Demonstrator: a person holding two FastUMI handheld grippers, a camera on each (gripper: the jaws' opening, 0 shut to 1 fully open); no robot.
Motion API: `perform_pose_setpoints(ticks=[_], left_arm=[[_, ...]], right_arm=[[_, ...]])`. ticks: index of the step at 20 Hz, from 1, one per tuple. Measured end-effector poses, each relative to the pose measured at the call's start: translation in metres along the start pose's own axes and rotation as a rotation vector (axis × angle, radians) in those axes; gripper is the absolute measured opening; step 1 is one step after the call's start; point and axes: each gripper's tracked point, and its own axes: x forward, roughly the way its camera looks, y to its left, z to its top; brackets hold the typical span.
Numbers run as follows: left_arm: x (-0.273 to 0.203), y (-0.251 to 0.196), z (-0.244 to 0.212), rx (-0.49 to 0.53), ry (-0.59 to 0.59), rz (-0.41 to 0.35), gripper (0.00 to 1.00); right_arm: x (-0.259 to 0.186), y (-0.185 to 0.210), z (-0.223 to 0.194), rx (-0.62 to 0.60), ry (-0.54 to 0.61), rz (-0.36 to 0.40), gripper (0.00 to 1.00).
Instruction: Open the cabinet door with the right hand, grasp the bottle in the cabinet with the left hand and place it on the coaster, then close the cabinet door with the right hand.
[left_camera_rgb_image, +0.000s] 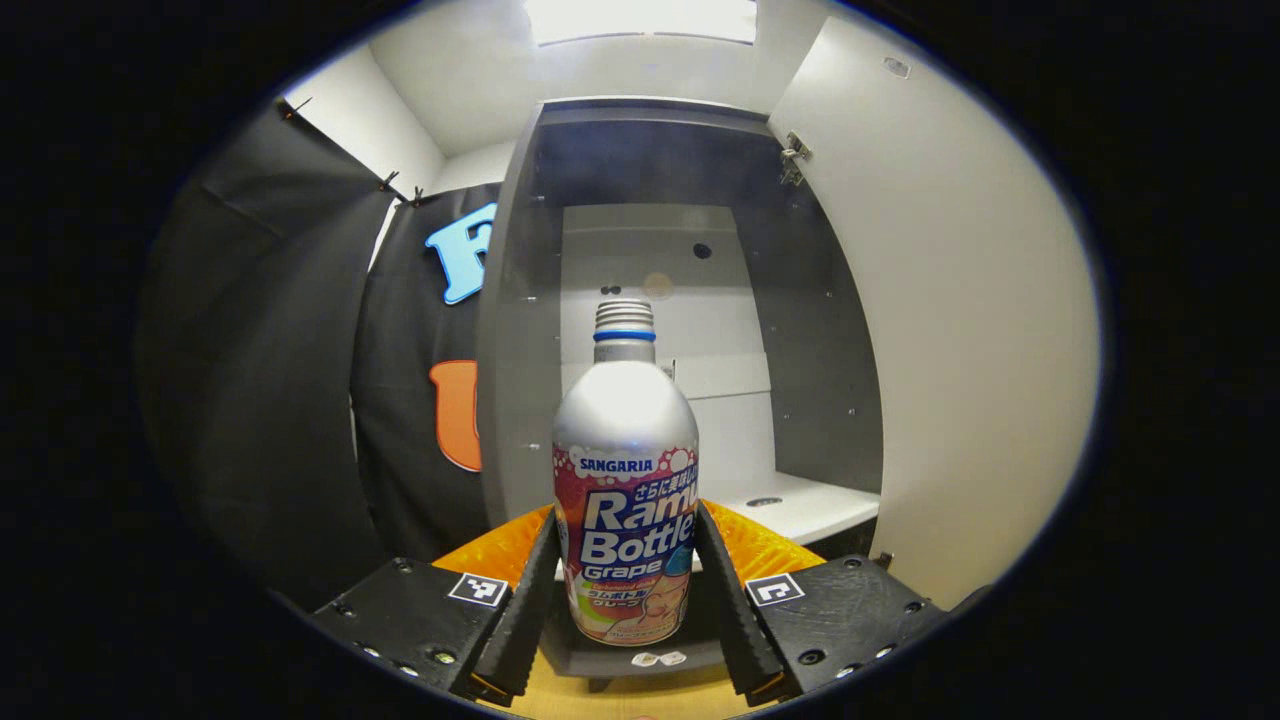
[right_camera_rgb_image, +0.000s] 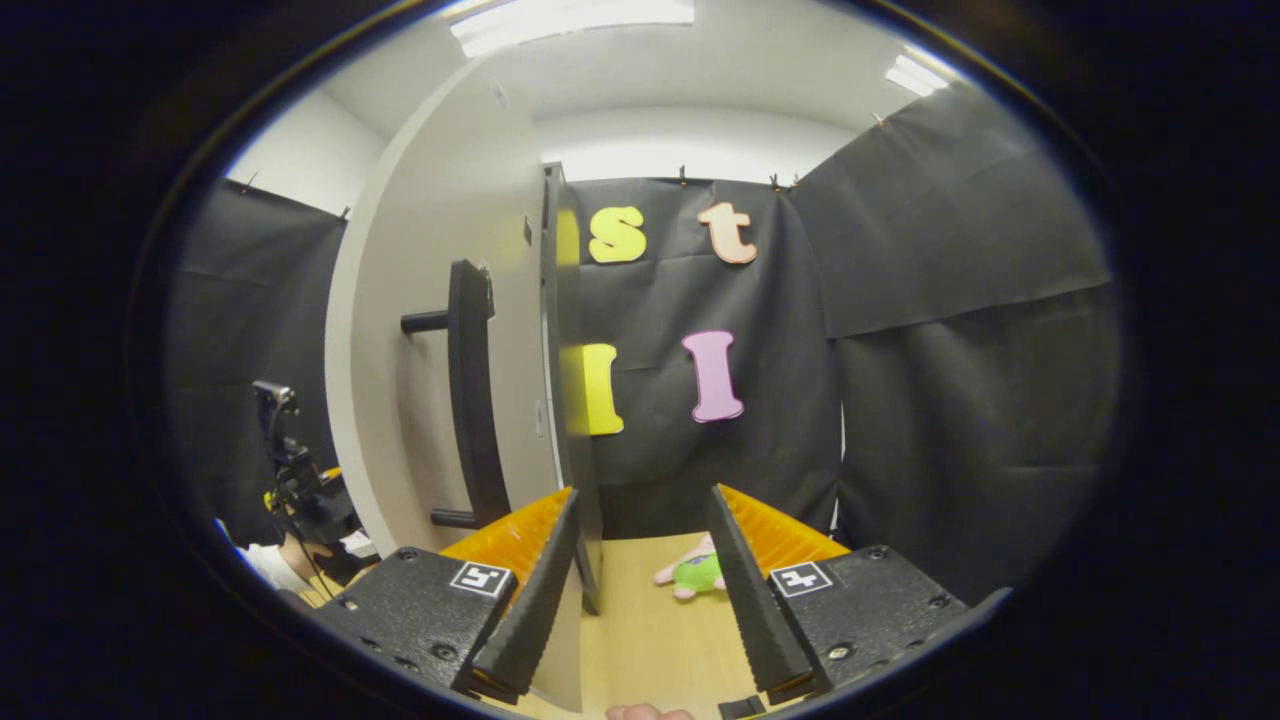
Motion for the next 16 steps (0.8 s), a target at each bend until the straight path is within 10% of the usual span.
perform_pose_setpoints(ticks=[16], left_arm=[[-0.123, 0.060, -0.169, -0.053, 0.231, 0.205, 0.71]], right_arm=[[0.003, -0.001, 0.006, 0.002, 0.013, -0.007, 0.79]])
